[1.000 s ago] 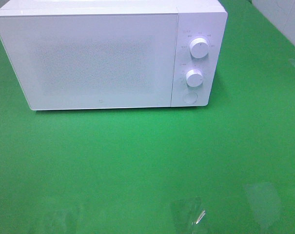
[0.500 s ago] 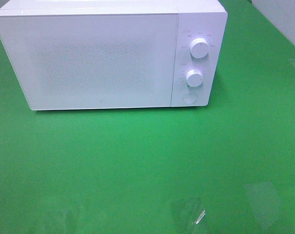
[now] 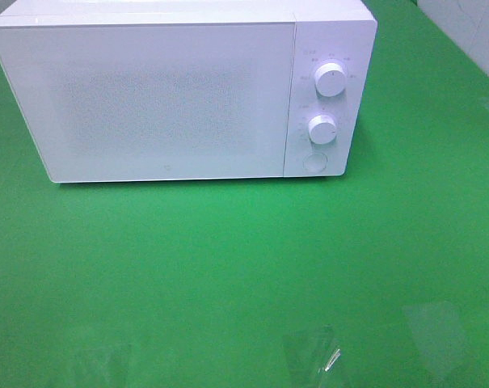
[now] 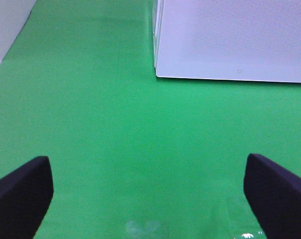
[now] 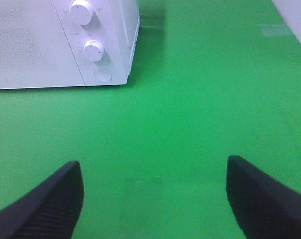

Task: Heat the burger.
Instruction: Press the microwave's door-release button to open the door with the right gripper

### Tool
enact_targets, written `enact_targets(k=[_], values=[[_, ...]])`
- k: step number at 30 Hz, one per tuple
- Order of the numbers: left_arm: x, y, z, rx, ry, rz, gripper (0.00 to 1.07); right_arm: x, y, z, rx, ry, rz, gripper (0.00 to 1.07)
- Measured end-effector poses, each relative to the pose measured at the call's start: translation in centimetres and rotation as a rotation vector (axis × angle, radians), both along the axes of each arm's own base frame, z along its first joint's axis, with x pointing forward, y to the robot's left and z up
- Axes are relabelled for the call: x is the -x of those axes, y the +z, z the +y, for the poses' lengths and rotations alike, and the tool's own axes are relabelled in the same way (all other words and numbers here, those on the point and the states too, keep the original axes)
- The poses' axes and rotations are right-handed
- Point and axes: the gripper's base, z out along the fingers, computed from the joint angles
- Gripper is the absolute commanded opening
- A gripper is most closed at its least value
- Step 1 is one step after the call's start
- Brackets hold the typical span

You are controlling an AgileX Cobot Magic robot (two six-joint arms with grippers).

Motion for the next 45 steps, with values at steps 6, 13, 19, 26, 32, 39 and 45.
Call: enact_targets(k=[6,13,19,26,32,39,45], values=[[0.0,0.0,0.0,0.000,0.000,0.000,0.98,0.0,0.1,0.0,-0.001,0.000,-0.004,0.76],[0.0,0.0,0.0,0.000,0.000,0.000,0.98,-0.2,2.2,0.0,-0.006,0.000,-0.073,0.76],[0.0,0.0,0.0,0.000,0.000,0.000,0.98,-2.1,3.3,0.1,-0.010,-0.003,-0.109,0.76],[0.0,0.0,0.0,0.000,0.000,0.000,0.98,-5.7,4.0,0.3,-0.014,-0.008,-0.136,0.76],[0.0,0.0,0.0,0.000,0.000,0.000,0.98,-10.4,2.8,0.6,-0.013,-0.014,-0.112,0.76],[0.0,0.0,0.0,0.000,0.000,0.000,0.98,-14.0,1.7,0.8,-0.011,-0.019,-0.087,0.76],[0.0,0.0,0.0,0.000,0.000,0.000,0.98,-16.4,0.9,0.9,-0.010,-0.022,-0.088,0.76]])
